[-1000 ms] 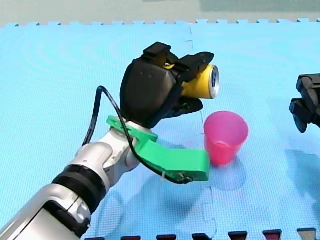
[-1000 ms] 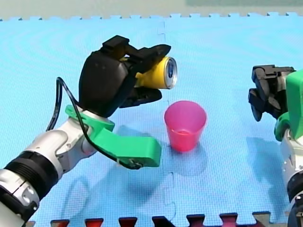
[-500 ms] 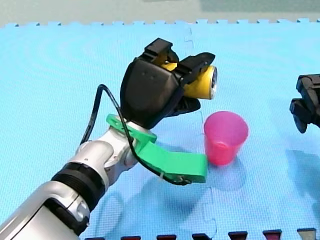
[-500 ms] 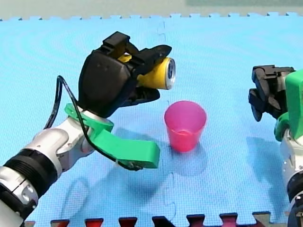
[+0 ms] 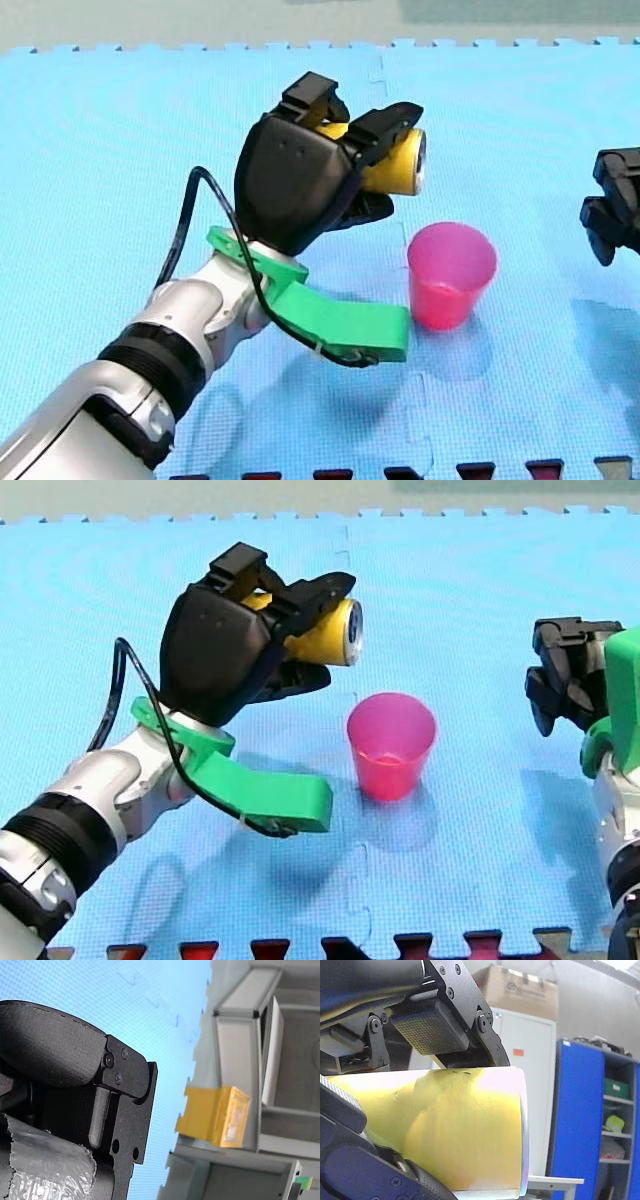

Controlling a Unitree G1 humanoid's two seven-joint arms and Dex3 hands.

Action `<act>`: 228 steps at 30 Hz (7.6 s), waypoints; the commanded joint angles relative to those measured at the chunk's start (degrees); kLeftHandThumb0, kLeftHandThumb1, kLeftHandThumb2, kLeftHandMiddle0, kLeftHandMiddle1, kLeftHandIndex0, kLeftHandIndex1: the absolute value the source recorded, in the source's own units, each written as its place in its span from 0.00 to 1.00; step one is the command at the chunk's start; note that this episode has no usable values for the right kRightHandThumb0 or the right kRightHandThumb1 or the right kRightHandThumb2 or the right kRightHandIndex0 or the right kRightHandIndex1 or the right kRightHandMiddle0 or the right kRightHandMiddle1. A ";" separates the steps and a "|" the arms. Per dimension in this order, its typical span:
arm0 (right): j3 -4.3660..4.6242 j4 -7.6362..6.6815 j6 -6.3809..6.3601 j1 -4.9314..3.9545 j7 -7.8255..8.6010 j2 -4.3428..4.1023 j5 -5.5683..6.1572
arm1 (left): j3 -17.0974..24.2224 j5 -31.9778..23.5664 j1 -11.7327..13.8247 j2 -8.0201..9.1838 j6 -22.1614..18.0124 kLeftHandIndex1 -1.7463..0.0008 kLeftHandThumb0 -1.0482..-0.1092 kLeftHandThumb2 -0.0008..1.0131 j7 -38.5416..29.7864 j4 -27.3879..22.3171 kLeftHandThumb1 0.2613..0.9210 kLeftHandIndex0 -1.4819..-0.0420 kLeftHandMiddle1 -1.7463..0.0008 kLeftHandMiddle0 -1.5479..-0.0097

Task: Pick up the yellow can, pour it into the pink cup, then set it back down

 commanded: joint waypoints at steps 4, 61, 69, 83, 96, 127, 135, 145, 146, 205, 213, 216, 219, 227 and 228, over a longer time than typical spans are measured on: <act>-0.27 -0.24 0.07 -0.22 0.18 -0.48 0.36 | 3.44 -4.74 1.39 -0.61 -2.52 1.00 0.68 0.00 1.29 2.42 0.90 0.19 0.21 0.44; -0.38 -0.73 1.40 0.26 2.47 -2.25 0.96 | 29.86 -40.04 19.04 -6.95 -26.41 1.00 0.69 0.00 -33.04 -3.46 0.91 0.22 0.99 0.16; -0.15 -0.67 1.10 0.22 2.31 -2.29 0.84 | 32.38 -42.08 20.16 -7.37 -27.41 1.00 0.70 0.00 -37.47 -4.01 0.91 0.23 0.99 0.16; 0.23 -0.55 1.49 -0.25 1.68 -2.41 0.52 | 32.88 -38.29 20.12 -6.90 -27.43 1.00 0.72 0.00 -35.51 -4.17 0.90 0.23 0.99 0.15; 0.38 -0.79 1.18 0.01 1.68 -2.84 0.24 | 32.92 -37.46 21.86 -7.45 -27.02 1.00 0.72 0.00 -35.12 -5.49 0.90 0.23 0.99 0.15; 0.01 -1.75 1.11 0.31 3.11 -4.16 0.62 | 38.69 -45.75 22.62 -12.76 -31.07 1.00 0.74 0.00 -39.27 3.86 0.90 0.25 1.00 0.16; 0.02 -1.88 1.62 0.21 3.08 -4.22 0.77 | 37.15 -41.86 22.76 -11.81 -32.43 1.00 0.75 0.00 -35.76 4.47 0.91 0.25 1.00 0.17; -0.20 -2.19 2.72 0.17 2.85 -4.05 1.51 | 31.20 -29.47 22.39 -8.99 -33.73 1.00 0.75 0.00 -21.61 6.64 0.92 0.25 1.00 0.20; -0.19 -2.20 2.74 0.17 2.87 -4.05 1.53 | 30.65 -28.55 22.29 -8.75 -33.69 1.00 0.75 0.00 -20.43 6.86 0.92 0.25 1.00 0.20; 0.86 -1.54 2.94 -1.07 1.62 -3.88 0.42 | 29.92 -38.55 28.81 -3.04 -20.30 1.00 0.00 0.05 -40.45 -13.88 1.00 0.96 1.00 0.92; 0.78 -1.36 3.13 -1.14 1.63 -3.98 0.45 | 31.15 -39.98 30.38 -3.03 -20.32 1.00 0.00 0.03 -43.42 -15.74 1.00 0.97 1.00 0.93; 0.75 -1.38 3.11 -1.10 1.59 -3.96 0.48 | 31.62 -40.31 30.86 -2.95 -20.96 1.00 0.00 0.03 -44.18 -15.78 0.99 0.97 1.00 0.93; 0.76 -1.40 3.08 -1.05 1.51 -3.95 0.45 | 32.02 -40.59 31.42 -2.71 -21.66 1.00 0.00 0.02 -44.86 -15.76 0.97 0.97 1.00 0.94; 0.68 -1.42 3.08 -0.91 1.62 -3.97 0.54 | 32.35 -40.36 32.24 -2.45 -22.63 1.00 0.00 0.00 -45.98 -16.07 0.95 0.97 1.00 0.94; 0.65 -1.42 3.09 -0.90 1.66 -3.98 0.57 | 32.36 -40.43 32.25 -2.39 -22.86 1.00 0.00 0.00 -46.26 -15.93 0.95 0.97 1.00 0.94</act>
